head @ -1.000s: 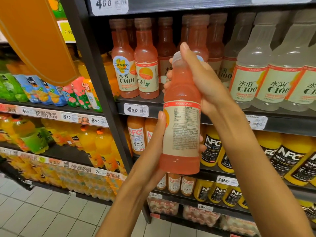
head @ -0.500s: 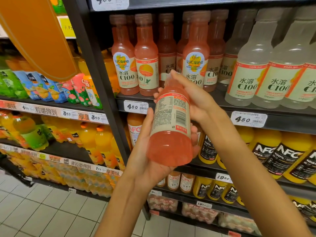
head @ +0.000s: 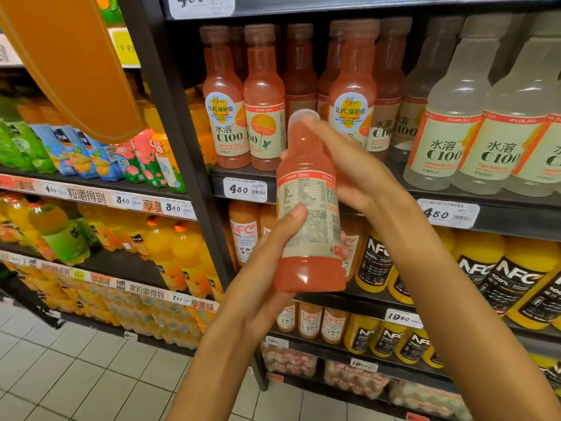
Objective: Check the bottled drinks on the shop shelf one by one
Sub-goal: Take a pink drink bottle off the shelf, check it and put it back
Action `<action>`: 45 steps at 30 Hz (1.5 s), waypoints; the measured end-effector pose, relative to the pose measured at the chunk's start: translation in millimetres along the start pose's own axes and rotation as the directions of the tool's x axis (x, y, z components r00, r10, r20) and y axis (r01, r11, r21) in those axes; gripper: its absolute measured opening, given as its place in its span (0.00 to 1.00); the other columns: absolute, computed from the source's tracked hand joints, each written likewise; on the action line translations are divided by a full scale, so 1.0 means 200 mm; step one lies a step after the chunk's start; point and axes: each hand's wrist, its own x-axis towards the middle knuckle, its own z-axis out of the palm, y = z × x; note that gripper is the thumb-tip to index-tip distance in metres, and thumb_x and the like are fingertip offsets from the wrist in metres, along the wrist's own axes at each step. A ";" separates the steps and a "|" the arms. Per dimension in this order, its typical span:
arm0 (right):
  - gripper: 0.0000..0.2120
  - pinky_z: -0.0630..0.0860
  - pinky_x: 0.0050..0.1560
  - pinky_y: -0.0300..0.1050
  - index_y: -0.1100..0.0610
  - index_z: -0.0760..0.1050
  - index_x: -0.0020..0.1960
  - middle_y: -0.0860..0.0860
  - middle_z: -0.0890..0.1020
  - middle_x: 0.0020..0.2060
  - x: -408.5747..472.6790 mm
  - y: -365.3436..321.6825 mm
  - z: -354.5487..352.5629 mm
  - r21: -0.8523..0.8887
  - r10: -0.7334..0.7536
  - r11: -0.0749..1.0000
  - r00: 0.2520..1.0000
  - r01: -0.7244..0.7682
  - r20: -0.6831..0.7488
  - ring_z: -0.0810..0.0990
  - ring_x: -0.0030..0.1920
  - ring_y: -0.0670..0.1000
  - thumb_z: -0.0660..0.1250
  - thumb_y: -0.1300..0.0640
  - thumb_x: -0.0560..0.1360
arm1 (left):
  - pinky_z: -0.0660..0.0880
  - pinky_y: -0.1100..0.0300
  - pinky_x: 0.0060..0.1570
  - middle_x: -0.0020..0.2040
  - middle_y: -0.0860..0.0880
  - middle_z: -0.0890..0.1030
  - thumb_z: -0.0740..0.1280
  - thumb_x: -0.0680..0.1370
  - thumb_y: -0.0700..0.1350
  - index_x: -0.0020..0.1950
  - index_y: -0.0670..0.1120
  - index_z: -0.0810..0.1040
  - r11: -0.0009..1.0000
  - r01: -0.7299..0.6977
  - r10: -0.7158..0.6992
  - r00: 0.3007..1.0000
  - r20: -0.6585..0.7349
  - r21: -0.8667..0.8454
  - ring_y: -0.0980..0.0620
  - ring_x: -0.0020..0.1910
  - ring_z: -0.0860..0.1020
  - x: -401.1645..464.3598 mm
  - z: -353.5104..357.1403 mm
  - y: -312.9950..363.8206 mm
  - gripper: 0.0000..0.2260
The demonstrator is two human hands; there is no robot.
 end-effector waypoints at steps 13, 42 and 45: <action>0.05 0.77 0.40 0.47 0.58 0.74 0.45 0.52 0.78 0.32 -0.09 -0.10 0.03 0.278 -0.277 0.935 0.942 0.218 0.192 0.80 0.33 0.52 0.63 0.56 0.73 | 0.78 0.63 0.48 0.55 0.51 0.84 0.74 0.63 0.64 0.61 0.52 0.76 0.928 -0.214 0.141 0.960 0.244 0.304 0.52 0.55 0.82 0.01 -0.08 -0.02 0.30; 0.18 0.78 0.43 0.47 0.56 0.75 0.47 0.51 0.80 0.33 -0.17 -0.07 0.02 0.172 -0.358 0.933 0.852 0.315 0.382 0.82 0.35 0.52 0.76 0.47 0.65 | 0.76 0.65 0.51 0.57 0.53 0.82 0.74 0.68 0.45 0.63 0.59 0.71 0.772 -0.408 0.265 0.904 0.336 0.487 0.55 0.56 0.80 0.04 -0.07 -0.04 0.26; 0.05 0.78 0.38 0.43 0.51 0.79 0.38 0.49 0.79 0.30 -0.17 -0.06 0.01 0.015 -0.361 0.930 0.907 0.367 0.217 0.82 0.34 0.50 0.73 0.52 0.71 | 0.75 0.66 0.54 0.61 0.55 0.80 0.71 0.69 0.50 0.67 0.56 0.68 0.790 -0.396 0.304 0.916 0.262 0.468 0.57 0.60 0.78 0.05 -0.09 -0.04 0.27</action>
